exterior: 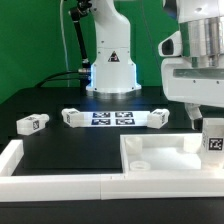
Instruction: Assemble square table
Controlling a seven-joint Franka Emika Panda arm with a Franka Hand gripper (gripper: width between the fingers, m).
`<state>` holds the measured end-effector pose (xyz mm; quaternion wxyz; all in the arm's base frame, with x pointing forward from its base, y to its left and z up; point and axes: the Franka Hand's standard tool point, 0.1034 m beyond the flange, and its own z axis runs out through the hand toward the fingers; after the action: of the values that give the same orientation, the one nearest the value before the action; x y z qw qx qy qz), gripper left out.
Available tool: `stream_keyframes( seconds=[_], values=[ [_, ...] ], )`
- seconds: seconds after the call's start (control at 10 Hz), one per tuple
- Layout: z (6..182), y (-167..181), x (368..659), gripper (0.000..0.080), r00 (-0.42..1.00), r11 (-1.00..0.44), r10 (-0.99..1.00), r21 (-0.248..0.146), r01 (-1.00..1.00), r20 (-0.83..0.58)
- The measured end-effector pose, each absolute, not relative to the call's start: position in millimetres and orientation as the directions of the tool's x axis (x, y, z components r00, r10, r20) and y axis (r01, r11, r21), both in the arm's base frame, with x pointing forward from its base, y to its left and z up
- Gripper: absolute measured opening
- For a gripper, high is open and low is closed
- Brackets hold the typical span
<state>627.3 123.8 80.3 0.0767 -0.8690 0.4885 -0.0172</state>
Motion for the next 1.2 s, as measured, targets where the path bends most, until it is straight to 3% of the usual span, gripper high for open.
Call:
stream_keyframes(
  seconds=[0.3,0.4,0.6,0.7,0.9,1.0,1.2],
  values=[
    [79.0,121.8,627.1,0.0649,0.705,-0.696,-0.709,-0.152,-0.702,-0.007],
    [77.4,119.4,626.6,0.0649,0.855,-0.853,-0.517,-0.109,-0.51,0.047],
    [77.4,110.3,634.7,0.0649,0.981,-0.985,-0.168,-0.065,-0.163,0.094],
    [76.8,109.9,634.6,0.0649,0.972,-0.975,-0.219,-0.07,-0.213,0.09],
    [76.5,110.1,634.5,0.0382,0.969,-0.972,-0.231,-0.07,-0.226,0.089],
    [76.4,110.1,634.4,0.0291,0.968,-0.971,-0.234,-0.07,-0.229,0.088],
    [75.9,111.1,634.0,0.0291,0.915,-0.917,-0.396,-0.086,-0.39,0.073]
  ],
)
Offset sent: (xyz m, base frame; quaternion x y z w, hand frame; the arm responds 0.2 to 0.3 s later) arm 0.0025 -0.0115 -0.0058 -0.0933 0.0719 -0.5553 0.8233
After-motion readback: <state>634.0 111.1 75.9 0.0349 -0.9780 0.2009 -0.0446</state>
